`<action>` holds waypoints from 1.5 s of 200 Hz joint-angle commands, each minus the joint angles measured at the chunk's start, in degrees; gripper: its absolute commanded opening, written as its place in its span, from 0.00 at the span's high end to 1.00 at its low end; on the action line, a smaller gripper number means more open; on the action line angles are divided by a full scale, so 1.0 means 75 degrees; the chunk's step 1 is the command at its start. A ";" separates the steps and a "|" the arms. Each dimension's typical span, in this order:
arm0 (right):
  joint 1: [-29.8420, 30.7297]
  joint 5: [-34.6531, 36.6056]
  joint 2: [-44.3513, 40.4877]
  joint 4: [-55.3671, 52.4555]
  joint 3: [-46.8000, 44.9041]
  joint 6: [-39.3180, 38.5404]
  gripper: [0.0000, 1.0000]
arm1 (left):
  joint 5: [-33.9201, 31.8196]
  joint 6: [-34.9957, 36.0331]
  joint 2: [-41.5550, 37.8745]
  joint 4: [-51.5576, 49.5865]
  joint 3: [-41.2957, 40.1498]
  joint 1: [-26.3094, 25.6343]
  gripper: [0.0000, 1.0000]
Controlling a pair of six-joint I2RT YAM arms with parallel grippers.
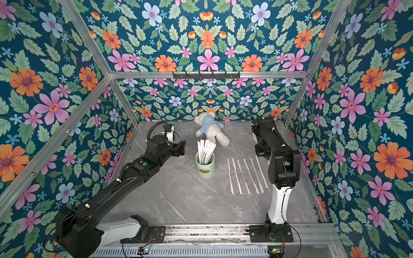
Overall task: Take the straws out of the storage container
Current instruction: Place the straw at the center of the board.
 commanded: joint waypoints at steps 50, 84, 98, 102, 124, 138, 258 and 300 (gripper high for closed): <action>-0.0140 -0.0063 0.1556 -0.0533 0.1616 -0.0099 0.97 | -0.0051 0.0196 -0.0018 0.0108 0.0054 -0.0012 0.05; -0.0311 -0.0061 0.2070 -0.0691 0.2220 -0.0126 0.97 | -0.0015 0.0266 0.0086 0.0073 0.0114 -0.0009 0.05; -0.0372 -0.0102 0.2214 -0.0727 0.2380 -0.0172 0.97 | -0.0015 0.0285 0.0075 0.0073 0.0111 -0.0003 0.05; -0.0379 -0.0102 0.2256 -0.0741 0.2415 -0.0195 0.97 | -0.0021 0.0290 0.0068 0.0073 0.0114 -0.0008 0.05; -0.0394 -0.0080 0.2424 -0.0712 0.2494 -0.0275 0.97 | -0.0062 0.0325 0.0058 0.0085 0.0105 -0.0012 0.05; -0.0397 -0.0102 0.2498 -0.0663 0.2497 -0.0312 0.97 | -0.0074 0.0342 0.0063 0.0085 0.0110 -0.0011 0.05; -0.0394 -0.0478 0.2529 -0.0181 0.2046 -0.0290 0.87 | -0.0131 0.0383 0.0109 0.0097 0.0096 -0.0004 0.05; -0.0391 -0.0476 0.2430 -0.0223 0.2082 -0.0290 0.81 | -0.0121 0.0373 0.0043 0.0097 0.0092 -0.0003 0.05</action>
